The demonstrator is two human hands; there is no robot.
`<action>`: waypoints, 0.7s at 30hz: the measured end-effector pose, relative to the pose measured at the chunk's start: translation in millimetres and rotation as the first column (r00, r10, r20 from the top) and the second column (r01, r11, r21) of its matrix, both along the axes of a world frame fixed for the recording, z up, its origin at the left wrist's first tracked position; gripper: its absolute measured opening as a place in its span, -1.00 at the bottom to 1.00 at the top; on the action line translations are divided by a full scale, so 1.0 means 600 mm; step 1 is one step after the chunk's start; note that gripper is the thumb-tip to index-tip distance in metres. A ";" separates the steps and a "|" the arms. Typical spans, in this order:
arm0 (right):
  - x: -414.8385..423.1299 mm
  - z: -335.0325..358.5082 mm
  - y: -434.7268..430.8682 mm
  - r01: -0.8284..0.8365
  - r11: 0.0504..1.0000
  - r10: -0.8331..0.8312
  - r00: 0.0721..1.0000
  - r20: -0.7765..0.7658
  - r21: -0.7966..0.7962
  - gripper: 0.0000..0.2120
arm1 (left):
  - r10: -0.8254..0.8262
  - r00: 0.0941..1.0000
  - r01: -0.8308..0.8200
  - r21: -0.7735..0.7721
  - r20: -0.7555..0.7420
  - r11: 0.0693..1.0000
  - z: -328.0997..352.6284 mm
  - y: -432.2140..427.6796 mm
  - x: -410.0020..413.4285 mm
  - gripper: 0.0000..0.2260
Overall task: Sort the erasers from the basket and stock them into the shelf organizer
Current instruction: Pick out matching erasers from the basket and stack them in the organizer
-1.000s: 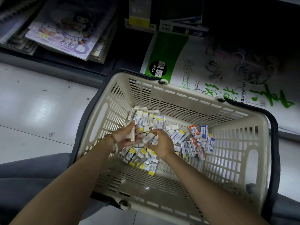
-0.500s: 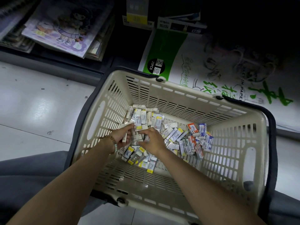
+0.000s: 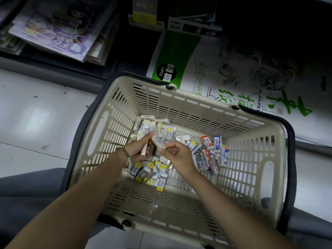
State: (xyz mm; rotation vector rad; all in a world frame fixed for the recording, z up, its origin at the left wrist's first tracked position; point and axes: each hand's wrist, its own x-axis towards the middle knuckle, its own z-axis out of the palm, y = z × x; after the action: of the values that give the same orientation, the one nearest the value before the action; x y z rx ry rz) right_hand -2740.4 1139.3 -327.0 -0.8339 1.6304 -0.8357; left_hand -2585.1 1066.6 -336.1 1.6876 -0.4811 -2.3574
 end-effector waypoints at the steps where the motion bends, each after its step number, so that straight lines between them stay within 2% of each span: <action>1: -0.001 0.002 -0.001 -0.047 0.999 0.047 0.999 0.000 -0.005 -0.84 | -0.031 1.000 0.031 -0.023 0.004 0.999 0.003 -0.003 -0.011 -0.65; 5: -0.026 0.008 -0.022 -0.209 0.978 0.209 0.978 0.004 -0.001 -0.91 | -0.049 0.999 0.050 -0.084 0.015 0.995 0.008 -0.022 -0.030 -0.61; 6: -0.033 0.009 -0.030 -0.208 0.978 0.207 0.978 0.020 0.004 -0.92 | -0.043 0.999 0.045 -0.087 0.027 0.995 0.006 -0.025 -0.029 -0.61; 8: -0.050 0.004 -0.043 -0.142 0.990 0.142 0.990 -0.014 0.017 -0.83 | 0.010 0.997 -0.004 -0.075 0.074 0.997 0.003 -0.030 -0.026 -0.62; 10: -0.076 -0.015 -0.055 -0.132 0.989 0.144 0.964 -0.225 0.070 -0.75 | 0.078 0.989 -0.072 -0.049 0.128 0.996 -0.002 -0.031 -0.019 -0.62; 12: -0.100 -0.035 -0.058 -0.248 0.940 0.325 0.857 -0.399 0.233 -0.58 | 0.070 0.987 -0.067 -0.026 0.147 0.997 -0.009 -0.030 -0.014 -0.59; 14: -0.109 -0.052 -0.053 -0.318 0.893 0.437 0.779 -0.449 0.318 -0.48 | 0.082 0.993 -0.083 0.007 0.084 0.997 -0.011 -0.024 -0.009 -0.61; 16: -0.104 -0.064 -0.052 -0.311 0.895 0.437 0.755 -0.488 0.320 -0.48 | 0.194 0.981 -0.192 0.089 -0.011 0.977 -0.014 -0.020 -0.006 -0.66; 18: -0.099 -0.069 -0.056 -0.263 0.912 0.393 0.784 -0.480 0.315 -0.50 | 0.258 0.965 -0.249 0.134 -0.054 0.959 -0.014 -0.017 -0.005 -0.68; 21: -0.099 -0.070 -0.064 -0.229 0.922 0.357 0.815 -0.457 0.311 -0.60 | 0.173 0.983 -0.168 0.080 -0.055 0.982 -0.013 -0.013 -0.008 -0.67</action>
State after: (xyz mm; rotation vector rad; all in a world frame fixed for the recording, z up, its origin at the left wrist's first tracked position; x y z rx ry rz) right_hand -2799.6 1101.0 -369.0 -1.1601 1.9395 -0.1841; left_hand -2589.7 1058.5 -343.8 1.6116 -0.2297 -2.3211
